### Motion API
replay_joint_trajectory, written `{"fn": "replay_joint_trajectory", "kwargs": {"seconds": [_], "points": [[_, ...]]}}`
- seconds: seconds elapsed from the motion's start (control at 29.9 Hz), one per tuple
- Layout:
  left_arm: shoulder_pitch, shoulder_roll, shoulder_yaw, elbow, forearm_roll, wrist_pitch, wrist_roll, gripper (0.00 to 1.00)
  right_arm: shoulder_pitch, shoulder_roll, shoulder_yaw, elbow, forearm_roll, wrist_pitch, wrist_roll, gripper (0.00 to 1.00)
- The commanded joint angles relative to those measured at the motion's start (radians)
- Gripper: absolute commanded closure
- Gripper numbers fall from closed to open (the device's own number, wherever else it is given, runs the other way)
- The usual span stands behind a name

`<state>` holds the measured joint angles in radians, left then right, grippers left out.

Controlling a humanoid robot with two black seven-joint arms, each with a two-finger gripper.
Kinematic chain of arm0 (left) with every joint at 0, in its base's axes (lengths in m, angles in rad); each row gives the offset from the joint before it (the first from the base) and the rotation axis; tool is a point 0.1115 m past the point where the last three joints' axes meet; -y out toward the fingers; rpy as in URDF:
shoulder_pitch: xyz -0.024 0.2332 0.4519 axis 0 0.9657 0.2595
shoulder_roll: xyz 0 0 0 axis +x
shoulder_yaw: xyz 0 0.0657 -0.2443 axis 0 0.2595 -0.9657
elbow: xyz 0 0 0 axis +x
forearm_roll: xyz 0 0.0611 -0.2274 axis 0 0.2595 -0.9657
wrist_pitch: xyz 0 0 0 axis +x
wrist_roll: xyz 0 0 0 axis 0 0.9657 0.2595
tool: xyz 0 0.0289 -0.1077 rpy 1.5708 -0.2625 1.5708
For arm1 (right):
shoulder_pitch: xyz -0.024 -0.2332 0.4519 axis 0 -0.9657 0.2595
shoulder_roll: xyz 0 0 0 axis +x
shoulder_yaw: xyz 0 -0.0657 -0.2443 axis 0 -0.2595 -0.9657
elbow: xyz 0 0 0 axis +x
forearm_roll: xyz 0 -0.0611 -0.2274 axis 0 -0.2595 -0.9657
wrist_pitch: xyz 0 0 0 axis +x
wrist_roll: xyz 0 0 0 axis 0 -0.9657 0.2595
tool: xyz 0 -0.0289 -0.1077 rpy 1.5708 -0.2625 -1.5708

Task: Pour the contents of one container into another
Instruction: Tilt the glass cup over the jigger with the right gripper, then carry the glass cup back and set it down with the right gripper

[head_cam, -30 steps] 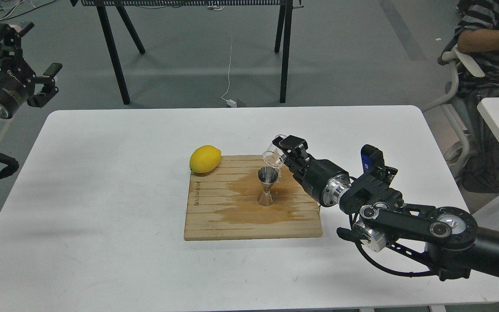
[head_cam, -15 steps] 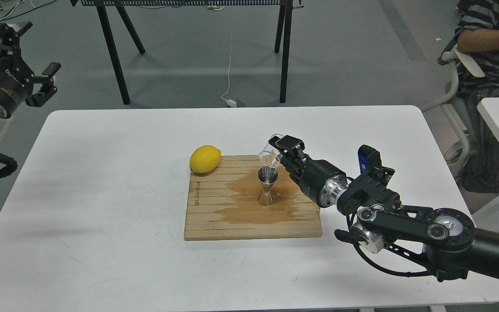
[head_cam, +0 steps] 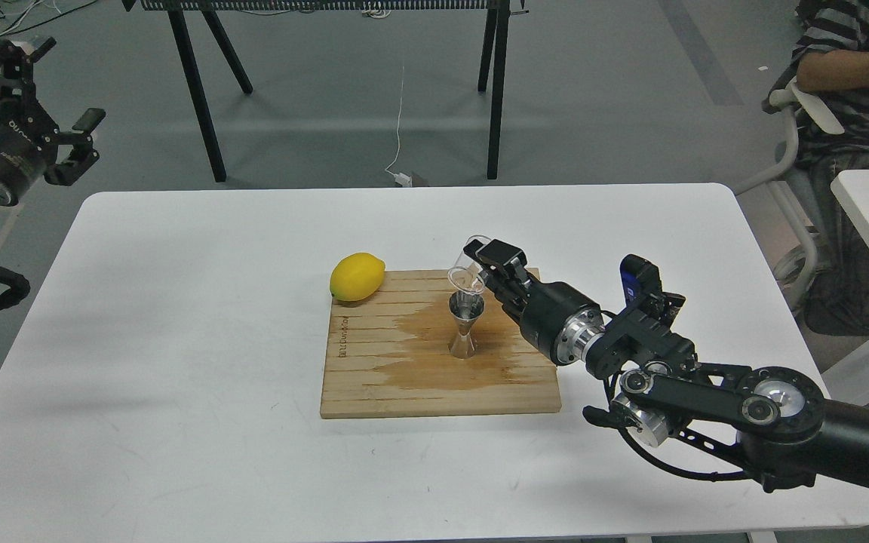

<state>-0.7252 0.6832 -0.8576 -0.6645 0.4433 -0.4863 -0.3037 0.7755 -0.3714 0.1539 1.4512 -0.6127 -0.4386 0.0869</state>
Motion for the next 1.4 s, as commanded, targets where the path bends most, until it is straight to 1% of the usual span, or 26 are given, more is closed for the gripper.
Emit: {"fn": "replay_joint_trajectory", "kwargs": {"seconds": [0.0, 0.67, 1.07, 1.24, 1.37], "points": [[-0.003, 0.001, 0.000, 0.000, 0.000, 0.000, 0.000, 0.01, -0.001, 0.002, -0.002, 0.001, -0.001, 0.000, 0.007, 0.86], [-0.003, 0.016, 0.000, 0.000, -0.002, -0.002, -0.002, 0.01, 0.021, 0.014, -0.022, 0.000, -0.028, 0.000, 0.008, 0.85], [-0.003, 0.016, 0.000, 0.000, 0.000, -0.002, 0.000, 0.01, 0.018, 0.002, -0.019, 0.000, -0.022, 0.001, 0.008, 0.85], [-0.005, 0.016, 0.000, 0.000, 0.000, -0.002, 0.000, 0.01, 0.002, -0.015, 0.038, 0.000, 0.008, 0.014, 0.005, 0.84], [-0.005, 0.016, 0.000, 0.000, 0.000, -0.002, 0.000, 0.01, -0.030, -0.009, 0.137, 0.000, 0.148, 0.015, 0.005, 0.84]]}}
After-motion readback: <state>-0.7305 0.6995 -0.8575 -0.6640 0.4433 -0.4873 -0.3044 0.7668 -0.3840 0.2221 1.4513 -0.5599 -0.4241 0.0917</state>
